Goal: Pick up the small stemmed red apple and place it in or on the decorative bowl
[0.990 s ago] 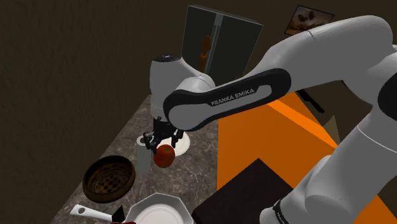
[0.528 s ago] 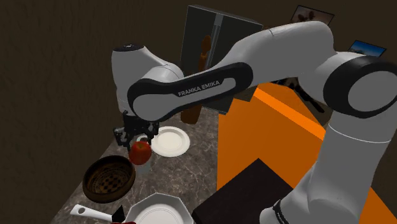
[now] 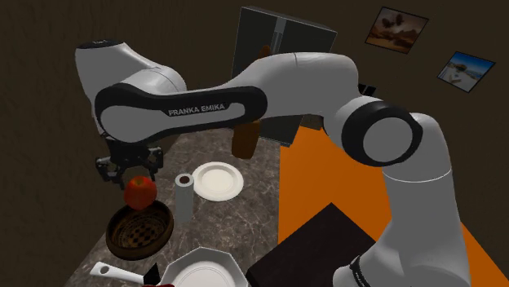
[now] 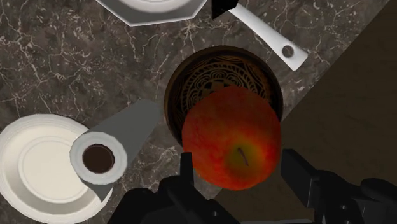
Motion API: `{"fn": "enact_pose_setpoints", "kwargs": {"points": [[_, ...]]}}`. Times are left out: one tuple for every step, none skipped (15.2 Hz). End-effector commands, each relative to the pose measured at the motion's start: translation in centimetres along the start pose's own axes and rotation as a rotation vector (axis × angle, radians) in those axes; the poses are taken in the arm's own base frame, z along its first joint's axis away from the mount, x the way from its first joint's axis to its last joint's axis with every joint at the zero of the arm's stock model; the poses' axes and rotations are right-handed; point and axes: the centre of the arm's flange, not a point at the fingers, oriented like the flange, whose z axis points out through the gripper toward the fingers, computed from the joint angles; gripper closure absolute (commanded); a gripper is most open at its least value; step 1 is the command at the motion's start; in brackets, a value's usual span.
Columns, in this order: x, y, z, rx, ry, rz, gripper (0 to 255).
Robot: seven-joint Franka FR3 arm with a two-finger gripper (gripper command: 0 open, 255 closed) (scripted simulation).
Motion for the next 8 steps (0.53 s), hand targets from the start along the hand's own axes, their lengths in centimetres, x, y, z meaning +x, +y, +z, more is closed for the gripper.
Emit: {"fn": "enact_pose_setpoints", "kwargs": {"points": [[0.5, -1.4, 0.5, -0.002, 0.0, 0.002, 255], [0.6, -1.4, 1.0, -0.002, 0.0, 0.002, 255], [0.6, -1.4, 1.5, -0.002, 0.0, 0.002, 255], [0.6, -1.4, 2.1, -0.002, 0.0, 0.002, 255], [0.6, -1.5, 2.6, -0.002, 0.0, 0.002, 255], [0.6, -1.5, 3.1, -0.002, 0.0, 0.002, 255], [0.7, -1.5, 3.6, -0.002, 0.0, 0.002, 255], [0.7, -1.5, 4.2, -0.002, 0.0, 0.002, 255]]}}
